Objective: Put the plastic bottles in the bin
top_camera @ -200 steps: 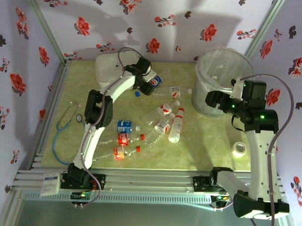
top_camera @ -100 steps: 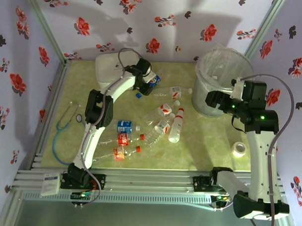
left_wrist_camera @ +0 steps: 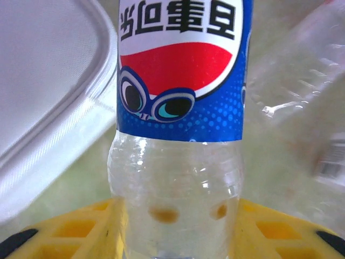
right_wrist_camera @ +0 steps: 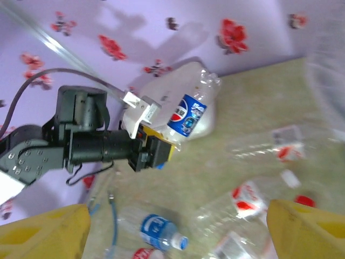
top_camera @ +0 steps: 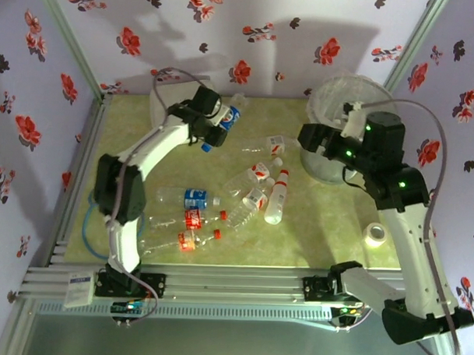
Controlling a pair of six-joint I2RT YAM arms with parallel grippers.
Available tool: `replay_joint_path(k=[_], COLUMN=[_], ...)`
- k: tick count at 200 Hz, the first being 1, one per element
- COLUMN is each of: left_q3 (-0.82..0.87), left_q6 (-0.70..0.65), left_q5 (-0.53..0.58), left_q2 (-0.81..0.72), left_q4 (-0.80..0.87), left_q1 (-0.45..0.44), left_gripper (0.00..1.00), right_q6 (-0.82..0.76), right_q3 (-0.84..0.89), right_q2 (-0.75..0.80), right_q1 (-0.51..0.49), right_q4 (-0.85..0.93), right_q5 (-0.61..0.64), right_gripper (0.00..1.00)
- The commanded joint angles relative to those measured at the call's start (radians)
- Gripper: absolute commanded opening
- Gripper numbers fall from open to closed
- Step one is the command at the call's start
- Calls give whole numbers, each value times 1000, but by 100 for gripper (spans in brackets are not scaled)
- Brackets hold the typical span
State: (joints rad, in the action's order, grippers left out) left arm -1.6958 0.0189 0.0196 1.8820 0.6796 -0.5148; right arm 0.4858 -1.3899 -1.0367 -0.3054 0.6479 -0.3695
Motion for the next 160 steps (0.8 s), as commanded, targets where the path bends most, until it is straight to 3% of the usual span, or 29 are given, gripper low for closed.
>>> replay_joint_path(k=[1,19,70,135,160], left_q3=[195,373,653,630,616], left_q6=[224,363,597,611,604], left_q5=[-117,-236,-268,-269,-268], left_q2=[-172,-302,-526,-530,-522], left_q4=[-173,-320,-571,-575,-579], left_q1=[-4,-32,-130,-217,-246], left_gripper=[48,48,48,48,48], right_q6=[88,81,72,35,39], right_q3=[40,54,99,107,112], right_q2=[-61,-121,-275,-381,-403], right_q1=[-86,-137,-230,-269,-268], right_q4=[-186,-199,-311,-287,-307], right_q5=[37,71,-8,43,63], right_gripper=[86,86,81,90,88])
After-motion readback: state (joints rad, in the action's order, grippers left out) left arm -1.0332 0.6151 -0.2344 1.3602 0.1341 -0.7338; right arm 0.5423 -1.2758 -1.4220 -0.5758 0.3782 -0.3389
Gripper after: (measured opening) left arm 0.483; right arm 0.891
